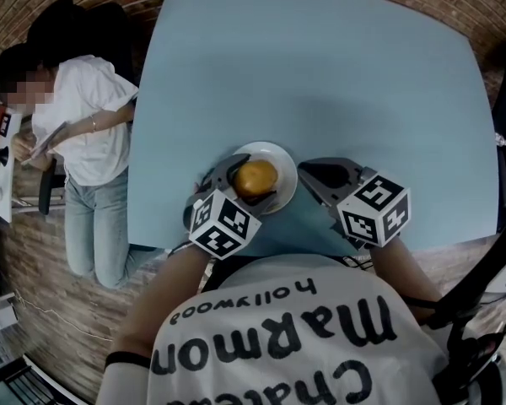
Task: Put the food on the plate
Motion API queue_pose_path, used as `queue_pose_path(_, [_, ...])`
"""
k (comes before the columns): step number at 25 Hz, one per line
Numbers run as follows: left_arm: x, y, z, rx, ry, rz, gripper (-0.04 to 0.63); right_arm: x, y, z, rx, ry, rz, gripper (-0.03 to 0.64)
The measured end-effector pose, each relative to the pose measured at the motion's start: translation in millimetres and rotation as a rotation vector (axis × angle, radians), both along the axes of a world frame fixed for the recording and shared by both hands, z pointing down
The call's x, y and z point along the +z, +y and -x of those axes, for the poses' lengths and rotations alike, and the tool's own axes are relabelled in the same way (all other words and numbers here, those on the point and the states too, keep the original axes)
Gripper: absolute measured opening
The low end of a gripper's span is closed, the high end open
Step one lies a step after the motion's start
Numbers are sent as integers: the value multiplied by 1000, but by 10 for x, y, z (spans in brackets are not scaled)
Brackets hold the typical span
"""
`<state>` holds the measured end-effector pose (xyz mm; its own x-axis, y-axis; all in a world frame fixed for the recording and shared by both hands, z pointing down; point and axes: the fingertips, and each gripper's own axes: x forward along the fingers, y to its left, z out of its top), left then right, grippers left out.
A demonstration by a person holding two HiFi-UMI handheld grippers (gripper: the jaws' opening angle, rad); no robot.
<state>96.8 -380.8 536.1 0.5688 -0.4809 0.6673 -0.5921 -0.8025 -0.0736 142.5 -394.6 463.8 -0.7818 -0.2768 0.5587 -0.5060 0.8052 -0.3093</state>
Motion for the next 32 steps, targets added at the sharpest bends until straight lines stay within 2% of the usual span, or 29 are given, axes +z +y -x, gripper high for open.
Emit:
queue_pose_path(6, [-137, 21, 17, 4, -20, -56, 350, -21, -27, 17, -4, -6, -1, 12])
queue_pose_path(10, [-303, 29, 82, -42, 15, -67, 350, -81, -30, 36, -5, -10, -6, 11])
queue_pose_path(17, [-935, 5, 252, -113, 131, -157, 348, -209, -16, 121, 9, -22, -34, 12])
queue_pose_path(25, [-1609, 255, 389, -90, 325, -232, 336, -501, 147, 218, 78, -36, -92, 11])
queue_pose_path(27, [-1719, 307, 436, -89, 360, -243, 293, -588, 200, 229, 106, -39, -107, 12])
queue_pose_path(30, [-1847, 395, 558, -105, 386, -292, 157, -647, 322, 271, 134, -44, -118, 12])
queue_pose_path(32, [-1885, 451, 635, -126, 416, -303, 105, -672, 410, 290, 148, -46, -126, 12])
